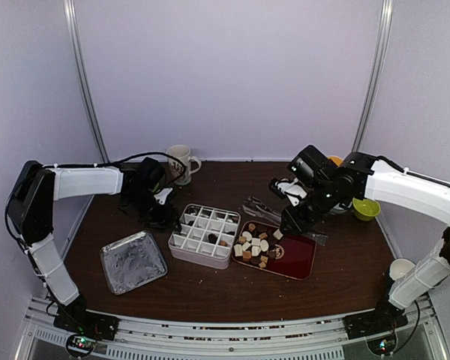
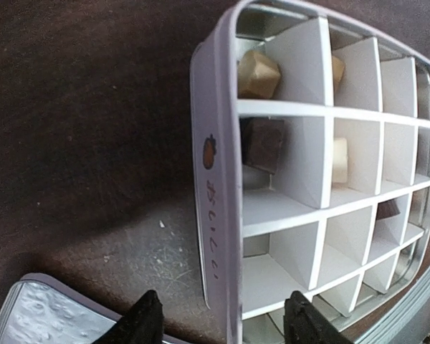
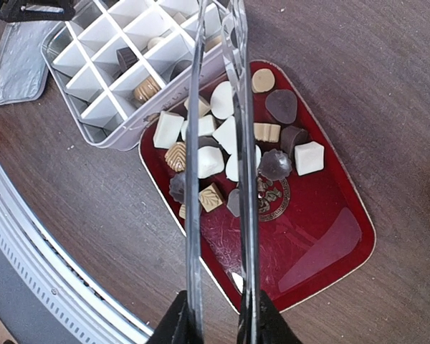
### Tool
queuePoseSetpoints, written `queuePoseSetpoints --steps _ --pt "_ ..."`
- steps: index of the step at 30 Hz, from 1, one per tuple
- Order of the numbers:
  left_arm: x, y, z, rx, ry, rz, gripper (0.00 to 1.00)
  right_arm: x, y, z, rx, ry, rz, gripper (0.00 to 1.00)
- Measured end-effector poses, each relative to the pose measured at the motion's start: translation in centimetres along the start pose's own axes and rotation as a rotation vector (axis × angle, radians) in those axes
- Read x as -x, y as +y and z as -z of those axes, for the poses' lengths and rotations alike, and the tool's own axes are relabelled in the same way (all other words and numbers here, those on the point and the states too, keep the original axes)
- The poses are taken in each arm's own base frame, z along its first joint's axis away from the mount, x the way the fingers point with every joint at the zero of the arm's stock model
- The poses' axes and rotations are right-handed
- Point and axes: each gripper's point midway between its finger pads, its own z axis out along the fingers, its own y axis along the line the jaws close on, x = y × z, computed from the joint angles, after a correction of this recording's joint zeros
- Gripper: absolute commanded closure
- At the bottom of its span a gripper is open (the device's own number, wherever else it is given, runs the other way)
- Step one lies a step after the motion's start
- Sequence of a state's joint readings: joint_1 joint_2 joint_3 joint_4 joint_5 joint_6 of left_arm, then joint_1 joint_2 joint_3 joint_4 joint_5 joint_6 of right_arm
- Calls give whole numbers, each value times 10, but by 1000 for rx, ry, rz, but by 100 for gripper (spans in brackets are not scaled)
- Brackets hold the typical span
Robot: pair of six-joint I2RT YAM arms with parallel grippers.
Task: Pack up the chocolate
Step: Pick up the packing box from the center of the board.
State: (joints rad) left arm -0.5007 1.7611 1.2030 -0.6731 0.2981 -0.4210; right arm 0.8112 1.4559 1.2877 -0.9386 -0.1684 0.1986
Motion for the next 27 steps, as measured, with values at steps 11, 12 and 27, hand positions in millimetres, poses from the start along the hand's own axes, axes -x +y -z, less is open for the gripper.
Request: queuePoseSetpoints --steps 11,12,27 --pt "-4 0 -14 94 31 5 84 2 3 10 14 -53 -12 73" --pt "-2 0 -16 103 30 7 91 2 4 10 15 -55 -10 73" --pt "14 -6 28 372 -174 -146 100 -6 37 11 134 -23 70 73"
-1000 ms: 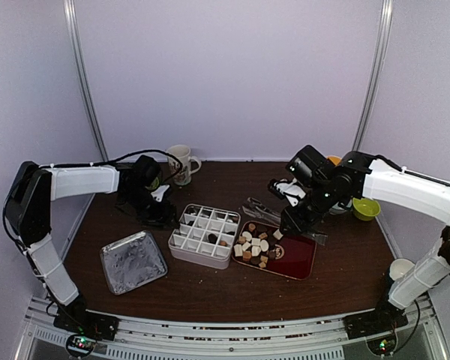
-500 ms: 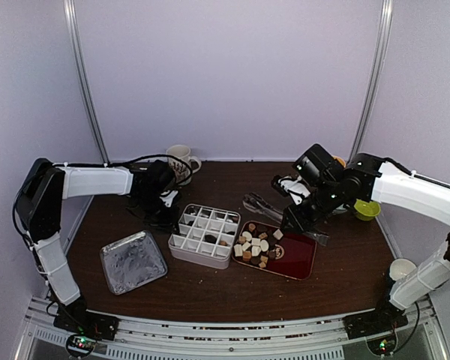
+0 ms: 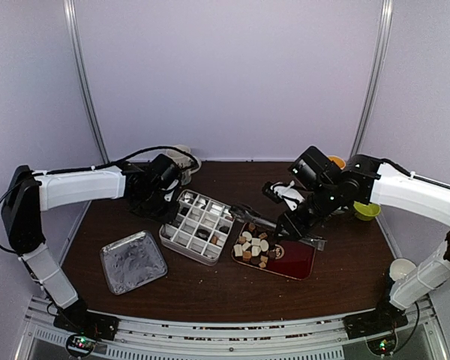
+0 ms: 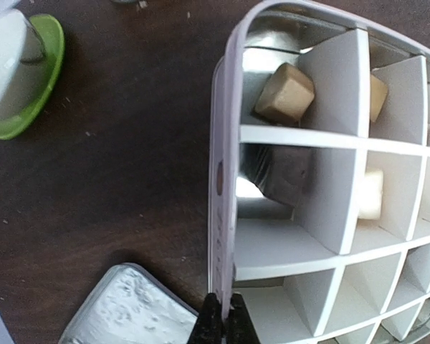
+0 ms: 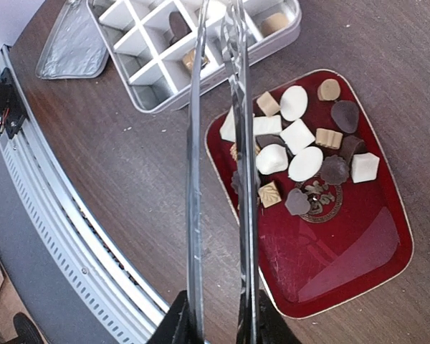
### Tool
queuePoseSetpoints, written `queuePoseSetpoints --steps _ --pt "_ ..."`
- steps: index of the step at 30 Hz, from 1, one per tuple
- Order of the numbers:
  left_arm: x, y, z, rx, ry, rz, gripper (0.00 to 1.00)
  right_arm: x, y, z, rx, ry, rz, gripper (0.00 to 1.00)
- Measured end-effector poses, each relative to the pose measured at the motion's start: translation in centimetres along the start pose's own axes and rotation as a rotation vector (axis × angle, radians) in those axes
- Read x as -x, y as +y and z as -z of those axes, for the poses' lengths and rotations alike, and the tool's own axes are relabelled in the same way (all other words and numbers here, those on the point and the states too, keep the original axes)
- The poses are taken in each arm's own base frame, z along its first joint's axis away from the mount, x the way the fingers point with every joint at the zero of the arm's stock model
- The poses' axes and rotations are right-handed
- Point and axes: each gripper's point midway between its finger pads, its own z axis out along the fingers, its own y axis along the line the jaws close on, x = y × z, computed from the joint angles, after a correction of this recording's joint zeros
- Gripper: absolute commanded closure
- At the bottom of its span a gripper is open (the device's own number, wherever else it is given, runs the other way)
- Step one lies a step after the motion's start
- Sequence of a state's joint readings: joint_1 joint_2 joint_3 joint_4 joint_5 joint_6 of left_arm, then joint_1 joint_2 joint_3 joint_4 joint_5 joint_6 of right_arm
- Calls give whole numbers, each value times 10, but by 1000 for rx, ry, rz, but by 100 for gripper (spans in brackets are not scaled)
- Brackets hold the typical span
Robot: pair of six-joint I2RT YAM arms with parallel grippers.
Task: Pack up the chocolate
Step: Pick up the packing box from the center of the board.
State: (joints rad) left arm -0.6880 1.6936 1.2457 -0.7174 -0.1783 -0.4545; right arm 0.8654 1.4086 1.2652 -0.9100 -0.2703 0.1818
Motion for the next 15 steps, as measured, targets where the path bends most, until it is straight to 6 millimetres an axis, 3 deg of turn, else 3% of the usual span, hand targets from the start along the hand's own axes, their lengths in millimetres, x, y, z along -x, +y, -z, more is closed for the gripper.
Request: queuePoseSetpoints --steps 6,15 --pt "15 -4 39 77 -183 -95 100 -5 18 1 55 22 33 73" --pt "6 0 42 167 -267 -179 100 -6 48 0 86 58 123 74"
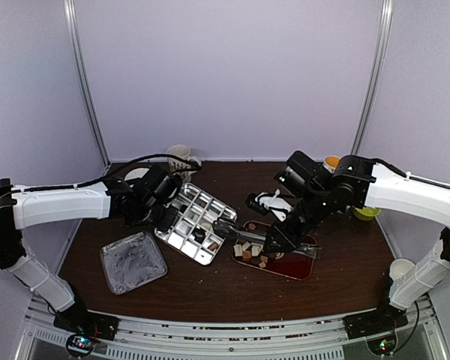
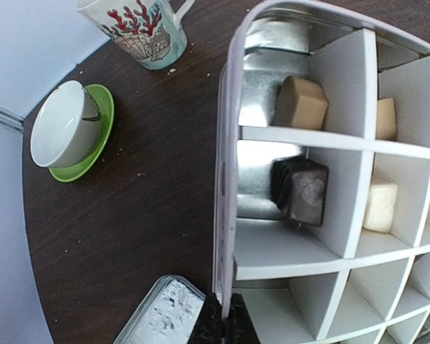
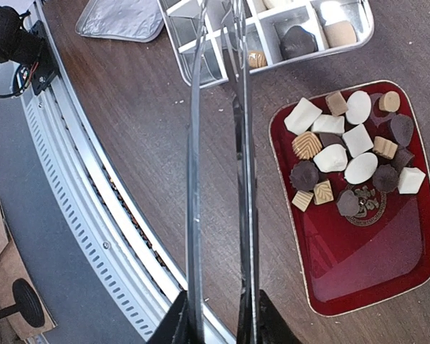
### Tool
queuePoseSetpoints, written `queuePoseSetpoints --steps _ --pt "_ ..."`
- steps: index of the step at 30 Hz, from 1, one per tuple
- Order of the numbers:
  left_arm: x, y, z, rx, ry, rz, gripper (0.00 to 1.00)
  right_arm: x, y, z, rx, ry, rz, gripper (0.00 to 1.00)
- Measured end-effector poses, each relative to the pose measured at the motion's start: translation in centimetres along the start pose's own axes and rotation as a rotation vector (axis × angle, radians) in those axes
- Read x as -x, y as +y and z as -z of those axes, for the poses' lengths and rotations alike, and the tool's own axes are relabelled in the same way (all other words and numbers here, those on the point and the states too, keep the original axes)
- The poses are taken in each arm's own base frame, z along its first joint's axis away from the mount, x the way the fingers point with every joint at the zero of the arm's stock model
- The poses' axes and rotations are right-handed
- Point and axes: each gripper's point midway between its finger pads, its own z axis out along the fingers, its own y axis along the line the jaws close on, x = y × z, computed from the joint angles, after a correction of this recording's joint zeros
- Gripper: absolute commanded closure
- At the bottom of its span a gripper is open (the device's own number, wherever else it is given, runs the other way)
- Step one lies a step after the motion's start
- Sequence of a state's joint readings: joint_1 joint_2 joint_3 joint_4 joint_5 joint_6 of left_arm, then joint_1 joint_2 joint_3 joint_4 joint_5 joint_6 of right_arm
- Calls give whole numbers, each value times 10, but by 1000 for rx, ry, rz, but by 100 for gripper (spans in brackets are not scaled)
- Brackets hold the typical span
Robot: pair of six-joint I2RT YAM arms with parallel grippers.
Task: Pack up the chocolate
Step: Pick up the packing box from the center of the board, then place the packing box at the center of the board.
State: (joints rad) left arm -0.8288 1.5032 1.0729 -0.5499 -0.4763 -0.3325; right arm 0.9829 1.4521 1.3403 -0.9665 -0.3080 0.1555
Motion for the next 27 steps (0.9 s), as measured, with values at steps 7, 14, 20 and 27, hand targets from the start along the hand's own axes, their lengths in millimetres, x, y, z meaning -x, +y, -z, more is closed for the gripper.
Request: queuePoseSetpoints --steps 7,14,20,27 --pt "3 -6 3 -29 -31 -3 100 -2 -1 -1 -19 7 -5 73" --pt "6 -35 -7 -166 61 15 100 -2 -2 0 -54 62 -38 74" --pt "-3 -50 -23 -242 225 143 100 -15 -5 6 -81 116 -131 74" --pt "-46 -19 -34 -197 427 431 100 -16 -5 7 -87 118 -230 74"
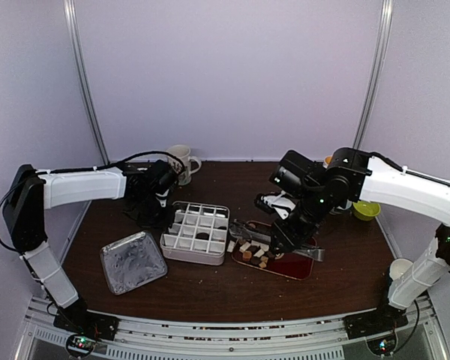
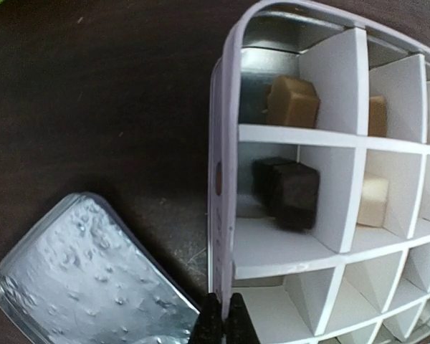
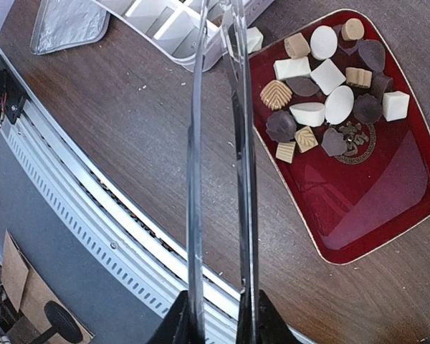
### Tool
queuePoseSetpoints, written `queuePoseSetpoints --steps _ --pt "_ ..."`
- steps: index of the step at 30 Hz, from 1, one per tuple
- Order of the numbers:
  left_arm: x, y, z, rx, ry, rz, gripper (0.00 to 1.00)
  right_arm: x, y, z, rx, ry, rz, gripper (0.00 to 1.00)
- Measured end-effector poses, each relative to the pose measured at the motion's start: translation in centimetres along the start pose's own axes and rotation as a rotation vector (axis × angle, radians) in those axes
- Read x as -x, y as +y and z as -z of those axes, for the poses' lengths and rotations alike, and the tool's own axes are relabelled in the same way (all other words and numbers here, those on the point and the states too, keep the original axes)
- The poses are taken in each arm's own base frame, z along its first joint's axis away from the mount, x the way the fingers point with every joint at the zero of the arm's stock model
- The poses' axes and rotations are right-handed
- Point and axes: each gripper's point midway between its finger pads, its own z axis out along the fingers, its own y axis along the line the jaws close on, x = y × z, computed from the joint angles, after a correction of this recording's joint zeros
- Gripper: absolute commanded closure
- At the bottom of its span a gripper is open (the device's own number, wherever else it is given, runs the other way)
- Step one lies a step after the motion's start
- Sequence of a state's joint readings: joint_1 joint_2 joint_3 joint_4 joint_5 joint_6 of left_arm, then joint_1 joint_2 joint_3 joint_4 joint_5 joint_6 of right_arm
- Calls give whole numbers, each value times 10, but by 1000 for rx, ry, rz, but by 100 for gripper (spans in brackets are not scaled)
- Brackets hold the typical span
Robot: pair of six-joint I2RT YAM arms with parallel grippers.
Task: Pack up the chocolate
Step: Place the packing box at the center of the board, then move the packing box to the center of the board.
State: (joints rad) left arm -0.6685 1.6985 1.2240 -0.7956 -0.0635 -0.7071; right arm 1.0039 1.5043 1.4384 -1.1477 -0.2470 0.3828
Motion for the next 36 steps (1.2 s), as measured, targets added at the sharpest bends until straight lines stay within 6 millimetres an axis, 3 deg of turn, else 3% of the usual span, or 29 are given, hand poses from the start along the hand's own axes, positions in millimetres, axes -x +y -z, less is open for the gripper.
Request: queuePoseSetpoints --steps 3,7,8,11,13,18,21,26,28,33,36 --pt "-12 12 -6 32 41 129 100 4 4 0 18 -12 -29 74" --pt "-29 12 -13 22 86 312 100 15 15 1 58 -13 -55 74" --pt "-30 10 -15 12 85 355 97 21 19 1 69 -15 -61 74" --pt "-35 3 -22 -30 84 481 61 37 33 0 112 -15 -76 74" --pt "-35 -7 -22 -81 96 541 48 44 38 -2 132 -12 -90 74" --pt "-34 -15 -15 -136 115 585 42 48 41 -3 158 3 -139 75" --pt "-25 -4 -1 -152 89 564 43 50 39 -2 166 5 -171 75" --pt "14 45 19 -139 -29 395 47 51 37 -1 176 7 -198 75" --pt "33 53 21 -129 -74 258 50 52 37 -1 178 5 -204 75" --pt "74 29 0 -164 -118 -164 53 53 36 -1 180 3 -211 75" --pt "86 18 -17 -181 -124 -343 54 54 36 -1 179 4 -211 75"
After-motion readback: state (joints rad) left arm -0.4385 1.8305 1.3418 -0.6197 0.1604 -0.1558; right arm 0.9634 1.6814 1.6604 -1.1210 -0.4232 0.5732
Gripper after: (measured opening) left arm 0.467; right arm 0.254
